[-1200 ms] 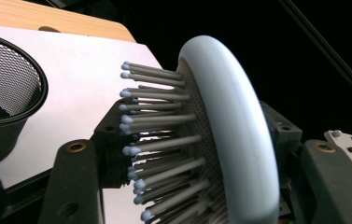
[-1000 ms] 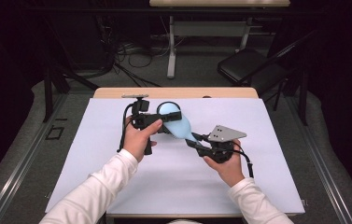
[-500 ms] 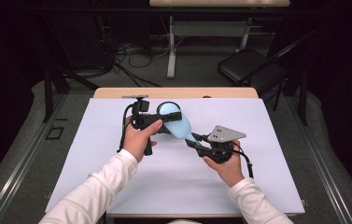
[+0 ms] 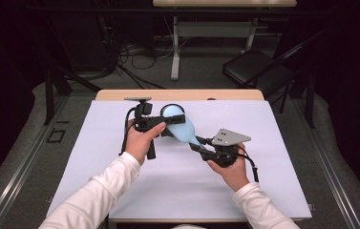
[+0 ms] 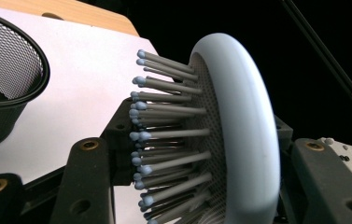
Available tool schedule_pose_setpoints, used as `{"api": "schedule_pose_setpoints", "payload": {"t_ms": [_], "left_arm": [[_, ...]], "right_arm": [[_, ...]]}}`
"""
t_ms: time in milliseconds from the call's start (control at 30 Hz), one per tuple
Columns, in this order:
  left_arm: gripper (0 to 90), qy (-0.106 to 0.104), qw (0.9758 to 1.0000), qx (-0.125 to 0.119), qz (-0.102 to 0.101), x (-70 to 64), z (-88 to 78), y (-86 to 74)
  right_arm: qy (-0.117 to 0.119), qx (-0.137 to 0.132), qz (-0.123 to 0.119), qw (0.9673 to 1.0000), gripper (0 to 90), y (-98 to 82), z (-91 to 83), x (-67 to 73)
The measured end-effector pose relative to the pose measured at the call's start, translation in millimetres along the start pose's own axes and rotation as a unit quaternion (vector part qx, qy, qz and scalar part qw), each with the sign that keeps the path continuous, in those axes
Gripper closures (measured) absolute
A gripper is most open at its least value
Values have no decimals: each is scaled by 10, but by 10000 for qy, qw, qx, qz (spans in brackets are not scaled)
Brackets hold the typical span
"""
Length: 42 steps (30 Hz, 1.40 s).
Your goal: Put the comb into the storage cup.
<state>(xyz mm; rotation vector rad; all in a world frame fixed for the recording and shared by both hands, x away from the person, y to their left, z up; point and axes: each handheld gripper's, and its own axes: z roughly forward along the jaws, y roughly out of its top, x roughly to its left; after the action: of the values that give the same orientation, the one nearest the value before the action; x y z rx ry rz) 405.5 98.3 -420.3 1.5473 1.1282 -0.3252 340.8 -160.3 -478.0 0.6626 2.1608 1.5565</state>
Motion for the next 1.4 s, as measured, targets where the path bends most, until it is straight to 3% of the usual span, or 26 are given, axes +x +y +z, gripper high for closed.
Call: {"api": "schedule_pose_setpoints", "payload": {"t_ms": [233, 533, 833, 1400], "left_arm": [[467, -3, 9999, -10, -130, 3, 6, 5], [471, -5, 9999, 23, -134, 18, 20, 19], [478, -57, 9994, 33, -338, 33, 32, 36], [483, 83, 9991, -77, -410, 70, 22, 105]], "right_arm": [[-4, -7, 37, 10000, 694, -6, 5, 1], [-3, 2, 86, 10000, 691, -13, 11, -13], [23, 15, 133, 9999, 671, -18, 20, -23], [-66, 81, 201, 9997, 620, -38, 32, -43]]}}
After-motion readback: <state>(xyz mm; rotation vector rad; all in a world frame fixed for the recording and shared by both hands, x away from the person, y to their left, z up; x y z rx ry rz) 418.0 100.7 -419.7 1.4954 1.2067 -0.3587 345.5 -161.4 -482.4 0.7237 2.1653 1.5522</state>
